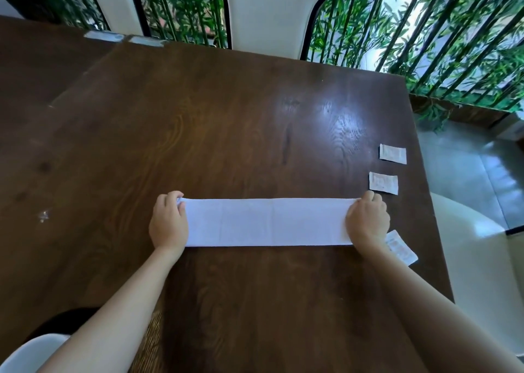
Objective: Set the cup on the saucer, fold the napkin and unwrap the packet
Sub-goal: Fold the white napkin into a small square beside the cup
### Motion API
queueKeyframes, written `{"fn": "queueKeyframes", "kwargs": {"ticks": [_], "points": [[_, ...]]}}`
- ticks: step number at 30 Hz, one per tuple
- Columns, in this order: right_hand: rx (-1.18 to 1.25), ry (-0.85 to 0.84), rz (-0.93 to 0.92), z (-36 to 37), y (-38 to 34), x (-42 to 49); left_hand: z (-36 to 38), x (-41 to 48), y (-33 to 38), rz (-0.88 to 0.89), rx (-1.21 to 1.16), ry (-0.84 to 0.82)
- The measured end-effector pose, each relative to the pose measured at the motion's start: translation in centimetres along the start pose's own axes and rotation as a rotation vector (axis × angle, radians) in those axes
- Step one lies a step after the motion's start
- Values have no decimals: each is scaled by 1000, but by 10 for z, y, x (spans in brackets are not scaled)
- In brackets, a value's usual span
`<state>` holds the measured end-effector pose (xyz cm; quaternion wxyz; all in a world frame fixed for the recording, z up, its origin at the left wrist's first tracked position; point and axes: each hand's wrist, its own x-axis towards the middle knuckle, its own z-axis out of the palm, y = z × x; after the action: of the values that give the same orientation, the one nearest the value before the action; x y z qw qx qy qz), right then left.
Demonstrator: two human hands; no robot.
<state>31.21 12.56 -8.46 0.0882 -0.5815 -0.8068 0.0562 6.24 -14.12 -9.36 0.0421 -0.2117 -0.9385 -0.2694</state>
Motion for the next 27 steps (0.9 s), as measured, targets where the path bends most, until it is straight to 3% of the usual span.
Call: {"fn": "queueKeyframes", "kwargs": {"ticks": [6, 10, 13, 15, 17, 21, 27], "points": [[-84, 19, 16, 2, 0, -4, -4, 6, -1, 28, 76, -83], [-82, 48, -52, -4, -14, -5, -8, 5, 6, 115, 133, -3], [135, 26, -365, -5, -58, -24, 1, -13, 24, 368, 90, -30], [255, -108, -654, 3, -97, -54, 12, -28, 35, 505, 71, -190], [216, -277, -844, 17, -125, -86, 20, -34, 37, 542, 142, -330], [117, -294, -765, 40, -134, -104, 28, -28, 25, 530, 323, -412], [10, -233, -595, 38, -89, -73, 25, -14, 3, 447, 375, -392]]}}
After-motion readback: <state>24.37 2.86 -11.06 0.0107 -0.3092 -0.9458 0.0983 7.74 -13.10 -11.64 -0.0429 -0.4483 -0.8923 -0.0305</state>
